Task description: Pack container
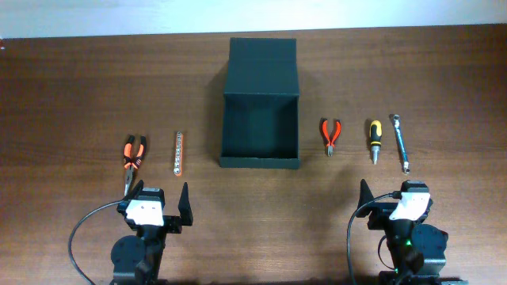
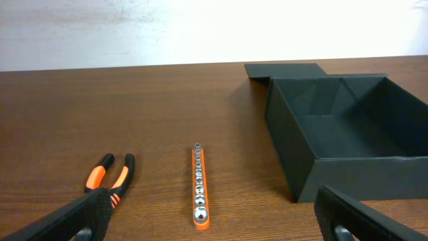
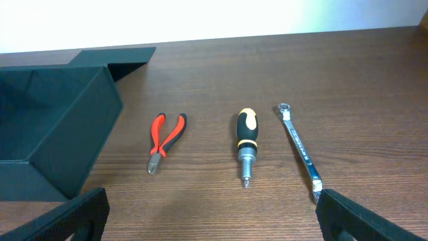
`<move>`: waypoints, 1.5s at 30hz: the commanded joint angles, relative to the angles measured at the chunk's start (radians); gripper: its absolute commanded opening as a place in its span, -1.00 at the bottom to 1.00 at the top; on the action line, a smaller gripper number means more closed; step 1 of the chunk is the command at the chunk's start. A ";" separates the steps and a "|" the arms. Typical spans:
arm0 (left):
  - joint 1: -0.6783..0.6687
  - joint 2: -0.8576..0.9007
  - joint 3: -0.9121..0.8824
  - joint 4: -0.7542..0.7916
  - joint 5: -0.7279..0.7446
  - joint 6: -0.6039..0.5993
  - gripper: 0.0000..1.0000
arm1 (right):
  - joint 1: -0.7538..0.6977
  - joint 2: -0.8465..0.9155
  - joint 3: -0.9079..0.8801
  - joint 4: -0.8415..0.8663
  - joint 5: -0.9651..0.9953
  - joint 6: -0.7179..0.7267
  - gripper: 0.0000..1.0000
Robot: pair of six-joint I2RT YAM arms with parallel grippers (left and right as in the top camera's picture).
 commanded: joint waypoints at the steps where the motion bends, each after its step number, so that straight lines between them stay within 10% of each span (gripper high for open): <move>1: -0.004 -0.010 -0.008 0.006 -0.004 0.004 0.99 | 0.006 -0.011 -0.007 0.003 0.016 0.004 0.98; 45: -0.003 -0.010 -0.008 0.165 0.047 0.003 0.99 | 0.006 -0.011 -0.007 0.005 0.016 0.004 0.98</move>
